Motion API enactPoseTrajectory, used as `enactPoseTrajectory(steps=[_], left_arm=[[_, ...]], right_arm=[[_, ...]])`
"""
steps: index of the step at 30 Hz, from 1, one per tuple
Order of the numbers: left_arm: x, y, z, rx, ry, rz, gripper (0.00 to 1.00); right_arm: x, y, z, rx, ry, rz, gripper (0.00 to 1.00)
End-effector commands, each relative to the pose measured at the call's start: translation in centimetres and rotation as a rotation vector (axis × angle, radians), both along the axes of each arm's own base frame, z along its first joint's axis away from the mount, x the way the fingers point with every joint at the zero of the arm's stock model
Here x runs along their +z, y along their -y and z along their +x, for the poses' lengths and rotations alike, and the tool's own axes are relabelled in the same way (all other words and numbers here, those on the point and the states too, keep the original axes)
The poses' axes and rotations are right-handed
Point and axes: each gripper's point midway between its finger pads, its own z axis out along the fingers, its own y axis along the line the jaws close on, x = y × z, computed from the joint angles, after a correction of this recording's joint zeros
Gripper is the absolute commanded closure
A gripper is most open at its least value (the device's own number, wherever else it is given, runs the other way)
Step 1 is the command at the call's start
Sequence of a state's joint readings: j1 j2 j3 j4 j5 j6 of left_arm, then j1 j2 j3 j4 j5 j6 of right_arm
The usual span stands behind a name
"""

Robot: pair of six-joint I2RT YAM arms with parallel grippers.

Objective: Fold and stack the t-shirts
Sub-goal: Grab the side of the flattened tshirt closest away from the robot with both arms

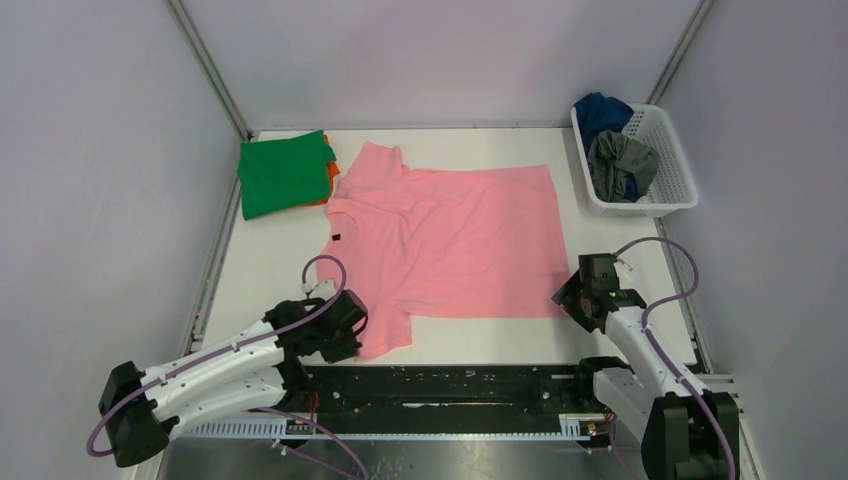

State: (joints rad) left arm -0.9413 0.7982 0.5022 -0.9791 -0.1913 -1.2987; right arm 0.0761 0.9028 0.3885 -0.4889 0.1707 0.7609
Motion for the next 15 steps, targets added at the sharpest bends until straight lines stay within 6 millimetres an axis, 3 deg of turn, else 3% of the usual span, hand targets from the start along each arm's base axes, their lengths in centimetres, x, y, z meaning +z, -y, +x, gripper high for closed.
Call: enactPoseTrajectory(steps=[1,3,6,8,11,15], left_arm=[[1.6,0.9,0.3,-0.029,0.025,-0.037,1.0],[1.6,0.9,0.3,-0.029,0.022,-0.037,1.0],[1.7,0.8,0.2,-0.028,0.016,-0.036,1.0],[2.0,0.7,0.0,-0.027,0.011,-0.037,1.0],[2.6,0.4,-0.4,-0.022,-0.001,-0.039,1.0],[2.6,-0.2,-1.7,-0.007,-0.039,-0.055,1.0]], right_arm=[[-1.1,-0.7,0.4,-0.013,-0.035,0.038,0.41],[-1.6,-1.0,0.5,-0.004,-0.052,0.052,0.5],[-1.8,-1.6,0.5,0.022,-0.068,0.08,0.78],[-1.6,-1.9,0.3,0.047,-0.082,0.089,0.9],[-1.0,-1.6,-0.7,0.063,-0.104,0.066,1.0],[-0.2,-0.8,-2.4,0.04,-0.113,0.035,1.0]])
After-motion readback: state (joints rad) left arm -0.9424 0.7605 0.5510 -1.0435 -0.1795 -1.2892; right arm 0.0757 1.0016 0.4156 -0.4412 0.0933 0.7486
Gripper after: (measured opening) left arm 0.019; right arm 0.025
